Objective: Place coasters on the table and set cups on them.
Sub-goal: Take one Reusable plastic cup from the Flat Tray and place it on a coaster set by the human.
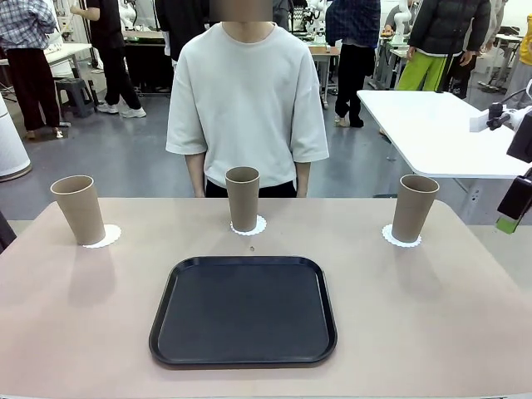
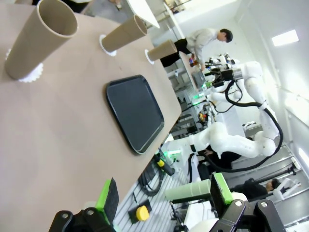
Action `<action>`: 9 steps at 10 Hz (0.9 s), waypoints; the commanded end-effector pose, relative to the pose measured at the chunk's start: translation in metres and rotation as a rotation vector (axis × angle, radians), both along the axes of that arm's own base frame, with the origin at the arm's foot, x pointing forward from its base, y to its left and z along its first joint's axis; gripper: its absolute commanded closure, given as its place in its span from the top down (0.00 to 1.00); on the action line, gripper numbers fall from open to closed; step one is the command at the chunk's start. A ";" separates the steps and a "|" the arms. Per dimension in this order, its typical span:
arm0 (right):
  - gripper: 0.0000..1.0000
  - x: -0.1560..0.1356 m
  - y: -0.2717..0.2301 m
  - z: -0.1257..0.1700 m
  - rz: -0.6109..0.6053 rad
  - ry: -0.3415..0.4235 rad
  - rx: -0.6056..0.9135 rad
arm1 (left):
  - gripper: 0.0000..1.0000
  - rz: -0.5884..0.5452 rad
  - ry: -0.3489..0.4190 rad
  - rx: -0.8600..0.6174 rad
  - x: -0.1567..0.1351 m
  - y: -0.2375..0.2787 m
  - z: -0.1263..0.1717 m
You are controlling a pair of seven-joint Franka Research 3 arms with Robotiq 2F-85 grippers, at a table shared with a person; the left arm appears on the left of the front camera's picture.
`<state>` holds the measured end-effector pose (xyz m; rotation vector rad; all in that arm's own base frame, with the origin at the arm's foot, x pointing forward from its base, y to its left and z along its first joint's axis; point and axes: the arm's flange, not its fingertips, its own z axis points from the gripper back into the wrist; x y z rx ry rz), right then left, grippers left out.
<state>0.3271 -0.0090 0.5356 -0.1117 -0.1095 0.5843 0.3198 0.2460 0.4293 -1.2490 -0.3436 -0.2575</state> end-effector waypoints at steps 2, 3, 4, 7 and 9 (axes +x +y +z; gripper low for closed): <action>1.00 0.005 -0.013 -0.007 0.045 0.061 0.325 | 1.00 0.005 -0.008 -0.002 -0.001 0.001 0.002; 1.00 0.006 -0.032 -0.016 0.032 0.092 0.512 | 1.00 0.005 -0.008 -0.002 -0.001 0.001 0.002; 1.00 0.003 -0.060 -0.024 -0.001 0.104 0.724 | 1.00 0.005 -0.008 -0.002 -0.001 0.001 0.002; 1.00 0.001 -0.119 -0.054 -0.118 0.098 1.017 | 1.00 0.005 -0.008 -0.002 -0.001 0.001 0.002; 1.00 -0.008 -0.153 -0.068 -0.179 0.052 1.200 | 1.00 0.005 -0.008 -0.002 -0.001 0.001 0.002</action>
